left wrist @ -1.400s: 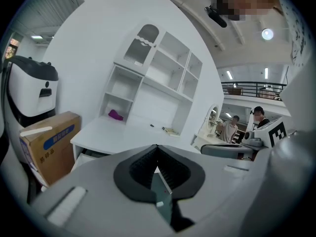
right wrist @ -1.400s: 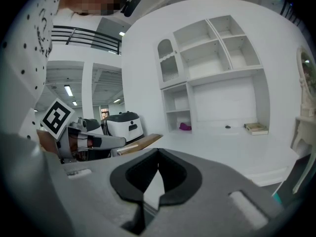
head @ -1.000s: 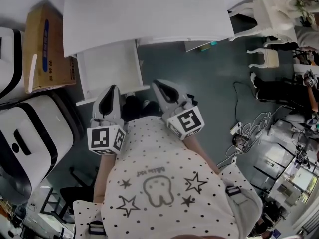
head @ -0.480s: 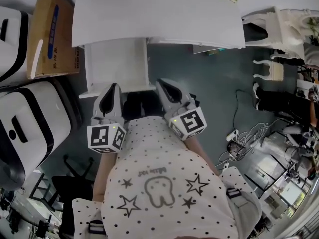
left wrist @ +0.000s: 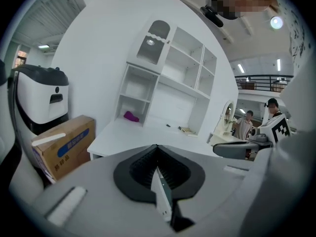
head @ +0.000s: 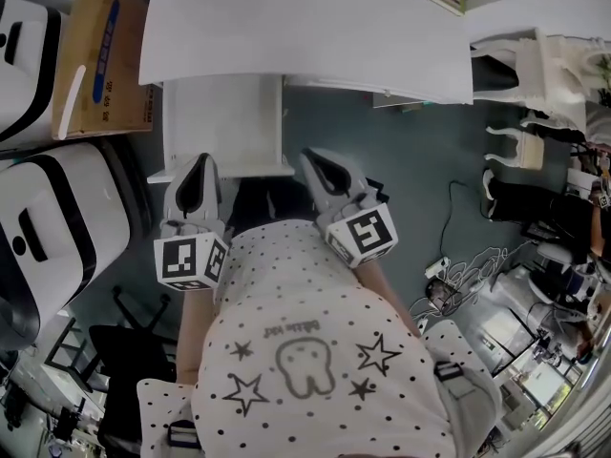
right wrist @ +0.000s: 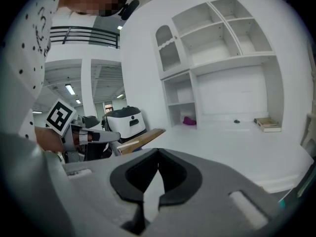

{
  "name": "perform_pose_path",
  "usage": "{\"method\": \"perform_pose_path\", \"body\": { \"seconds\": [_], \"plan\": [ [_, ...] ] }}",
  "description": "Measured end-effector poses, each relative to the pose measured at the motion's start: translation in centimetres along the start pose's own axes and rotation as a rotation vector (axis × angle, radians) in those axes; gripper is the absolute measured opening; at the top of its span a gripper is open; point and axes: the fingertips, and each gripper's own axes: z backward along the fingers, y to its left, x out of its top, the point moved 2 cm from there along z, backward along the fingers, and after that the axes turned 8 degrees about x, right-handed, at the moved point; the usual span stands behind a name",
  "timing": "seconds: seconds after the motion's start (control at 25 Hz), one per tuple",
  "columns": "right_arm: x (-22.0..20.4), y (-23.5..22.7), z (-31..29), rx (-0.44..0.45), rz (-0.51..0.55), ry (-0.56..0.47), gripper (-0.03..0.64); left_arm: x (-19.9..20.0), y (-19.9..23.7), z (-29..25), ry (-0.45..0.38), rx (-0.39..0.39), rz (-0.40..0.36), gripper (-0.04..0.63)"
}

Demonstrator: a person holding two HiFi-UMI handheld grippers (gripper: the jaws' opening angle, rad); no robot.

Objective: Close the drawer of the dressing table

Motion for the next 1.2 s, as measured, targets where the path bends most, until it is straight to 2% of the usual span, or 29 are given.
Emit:
{"method": "perform_pose_path", "body": {
  "seconds": [0.2,0.52,0.76,0.92,1.12,1.2],
  "plan": [
    [0.1,-0.3,-0.6,0.011,0.019,0.003,-0.003,0.2,1.5,-0.3,-0.003,0.043,-0.028,-0.006],
    [0.1,1.6,-1.7,0.081,0.150,0.085,-0.003,-0.8,1.6,-0.7,0.035,0.049,-0.036,-0.005],
    [0.1,1.3,-1.3,0.079,0.128,0.063,-0.003,-2.1,1.4,-0.6,0.080,0.050,-0.055,-0.006],
    [0.1,0.8,-0.4,0.061,0.111,0.052,-0.003,-5.3,2.8,0.3,0.190,0.053,-0.108,-0.006],
    [-0.1,0.3,0.3,0.050,0.097,0.053,-0.003,-12.4,5.4,1.0,0.397,0.069,-0.108,-0.001],
    [-0.2,0.2,0.5,0.045,0.092,0.052,-0.003,-15.9,6.0,1.2,0.493,0.060,-0.099,0.079]
  ]
}}
